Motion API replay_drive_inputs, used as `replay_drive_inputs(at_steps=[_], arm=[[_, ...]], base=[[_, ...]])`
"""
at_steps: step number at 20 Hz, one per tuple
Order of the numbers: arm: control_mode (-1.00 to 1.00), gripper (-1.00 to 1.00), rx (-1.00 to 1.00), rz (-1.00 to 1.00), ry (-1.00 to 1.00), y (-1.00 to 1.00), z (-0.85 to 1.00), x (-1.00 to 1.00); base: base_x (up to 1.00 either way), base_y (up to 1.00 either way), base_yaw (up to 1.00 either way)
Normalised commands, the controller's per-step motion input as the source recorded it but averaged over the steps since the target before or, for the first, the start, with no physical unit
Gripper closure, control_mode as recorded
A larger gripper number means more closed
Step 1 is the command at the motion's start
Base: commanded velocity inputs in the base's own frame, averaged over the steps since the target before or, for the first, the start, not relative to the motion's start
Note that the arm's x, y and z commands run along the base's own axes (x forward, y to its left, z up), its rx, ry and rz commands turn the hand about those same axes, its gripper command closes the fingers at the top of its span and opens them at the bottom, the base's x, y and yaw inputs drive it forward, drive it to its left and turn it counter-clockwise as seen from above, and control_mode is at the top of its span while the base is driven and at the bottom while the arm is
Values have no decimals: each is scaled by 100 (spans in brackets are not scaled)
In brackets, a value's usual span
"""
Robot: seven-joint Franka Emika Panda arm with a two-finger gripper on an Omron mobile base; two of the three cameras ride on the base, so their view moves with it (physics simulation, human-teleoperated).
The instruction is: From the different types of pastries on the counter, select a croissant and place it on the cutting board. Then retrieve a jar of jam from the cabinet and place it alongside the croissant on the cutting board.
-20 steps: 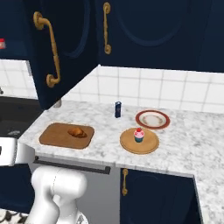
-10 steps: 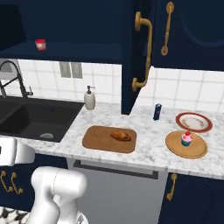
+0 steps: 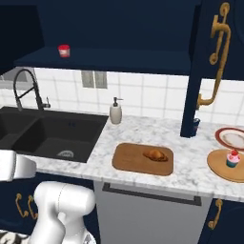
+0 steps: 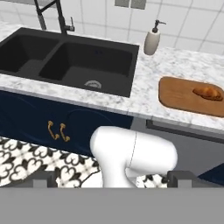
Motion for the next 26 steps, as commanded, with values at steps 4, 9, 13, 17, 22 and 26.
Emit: replay_drive_inputs(at_steps=[4,9,13,17,22,26], arm=[[100,-100,0,0,0,0,0,0],[100,-100,0,0,0,0,0,0],[100,-100,0,0,0,0,0,0],[100,-100,0,0,0,0,0,0],[100,-100,0,0,0,0,0,0],[100,-100,0,0,0,0,0,0]], base=[[2,0,0],[42,16,-2],[56,26,-5],[38,27,-4],[24,40,-1],[38,42,-4]])
